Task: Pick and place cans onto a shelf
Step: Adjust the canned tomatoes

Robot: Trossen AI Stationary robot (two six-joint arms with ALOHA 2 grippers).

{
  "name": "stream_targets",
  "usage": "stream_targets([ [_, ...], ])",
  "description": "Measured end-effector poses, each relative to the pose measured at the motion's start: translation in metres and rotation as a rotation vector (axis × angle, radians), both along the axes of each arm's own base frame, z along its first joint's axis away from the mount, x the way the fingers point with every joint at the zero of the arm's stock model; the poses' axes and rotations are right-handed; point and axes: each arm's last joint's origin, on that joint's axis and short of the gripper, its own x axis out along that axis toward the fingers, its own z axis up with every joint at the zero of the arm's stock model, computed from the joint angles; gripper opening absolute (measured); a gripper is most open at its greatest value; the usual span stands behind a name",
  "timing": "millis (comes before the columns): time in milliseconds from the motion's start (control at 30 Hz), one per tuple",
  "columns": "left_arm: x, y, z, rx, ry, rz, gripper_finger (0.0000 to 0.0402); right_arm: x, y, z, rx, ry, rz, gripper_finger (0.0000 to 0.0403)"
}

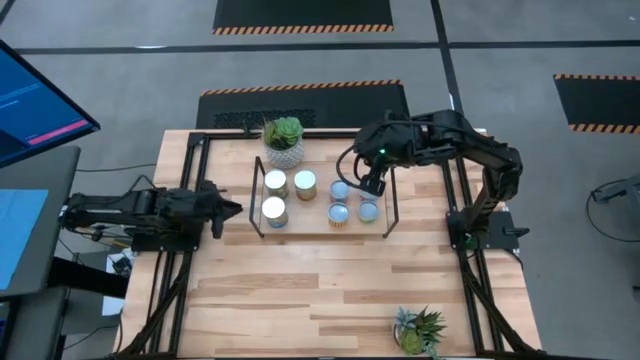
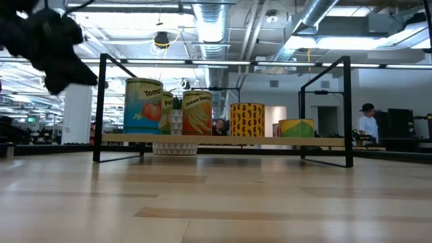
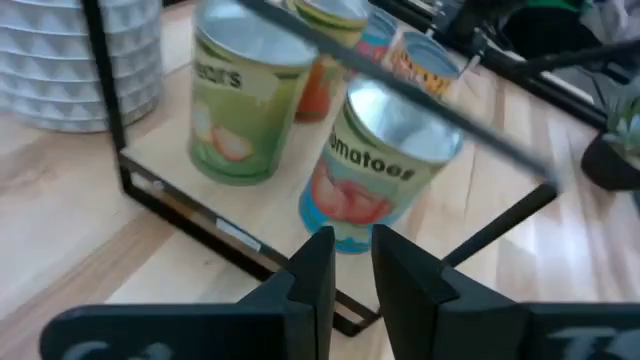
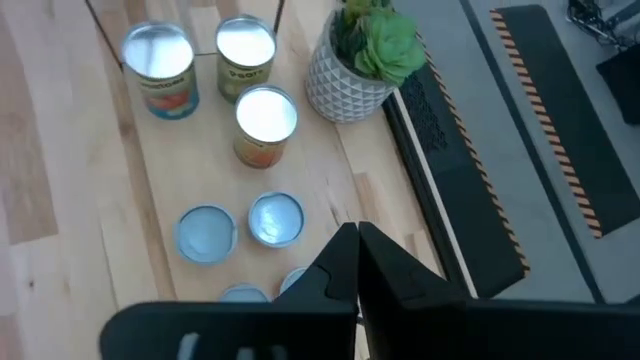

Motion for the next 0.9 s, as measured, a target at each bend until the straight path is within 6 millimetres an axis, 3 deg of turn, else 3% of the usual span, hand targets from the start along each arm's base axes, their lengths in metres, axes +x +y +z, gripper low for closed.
stream_targets([
  [267,-0.029,0.001,0.076,-0.048,-0.124,0.041,0.0057,0.000,0.000,0.000,-0.015,0.013,0.024,0.0017],
  [600,-0.050,0.007,0.149,-0.005,-0.570,0.211,0.0057,0.000,0.000,-0.001,-0.012,0.016,0.023,0.0023],
  [700,-0.034,0.006,0.156,0.062,-0.553,0.167,0.0057,0.000,0.000,-0.001,-0.013,0.018,0.025,0.0020],
  [900,0.030,0.003,0.150,0.080,-0.129,0.104,0.0057,0.000,-0.002,-0.001,-0.019,0.023,0.027,0.0017],
])
